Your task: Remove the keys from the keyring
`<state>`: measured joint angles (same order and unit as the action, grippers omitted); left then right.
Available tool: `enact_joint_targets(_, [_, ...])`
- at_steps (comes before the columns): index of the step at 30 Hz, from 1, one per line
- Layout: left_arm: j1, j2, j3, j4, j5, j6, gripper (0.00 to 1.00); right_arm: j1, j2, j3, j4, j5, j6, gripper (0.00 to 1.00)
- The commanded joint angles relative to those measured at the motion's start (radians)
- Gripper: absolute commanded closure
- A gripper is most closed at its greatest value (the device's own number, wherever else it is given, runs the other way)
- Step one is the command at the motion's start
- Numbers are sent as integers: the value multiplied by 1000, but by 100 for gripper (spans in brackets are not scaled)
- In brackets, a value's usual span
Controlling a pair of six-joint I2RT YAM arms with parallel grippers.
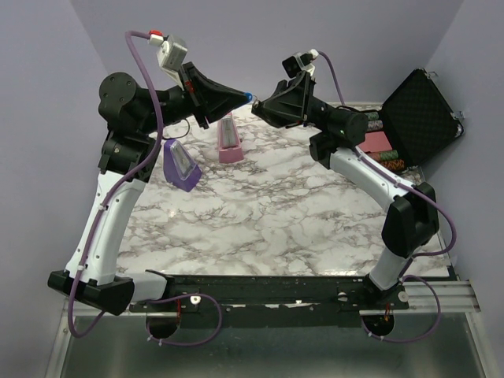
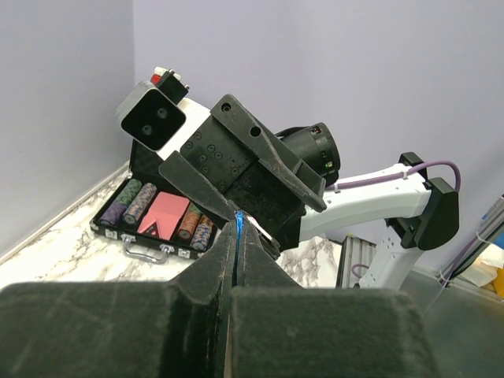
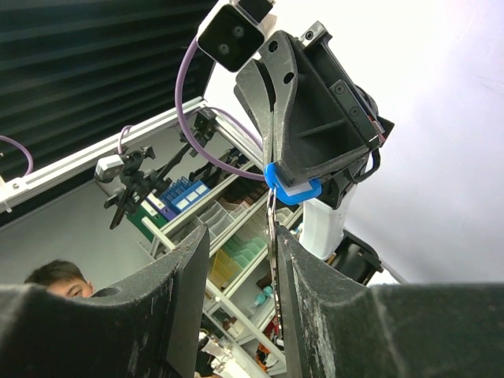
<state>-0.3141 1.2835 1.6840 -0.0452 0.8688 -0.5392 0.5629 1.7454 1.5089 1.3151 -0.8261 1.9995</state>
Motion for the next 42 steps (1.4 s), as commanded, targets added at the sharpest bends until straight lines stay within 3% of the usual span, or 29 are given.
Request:
enact_joint_targets(1, [4, -24, -1, 28, 7, -1, 100, 9, -26, -7, 159, 2, 190, 54])
enact_joint_targets(42, [-25, -47, -24, 39, 32, -8, 100, 19, -95, -38, -116, -45, -27, 63])
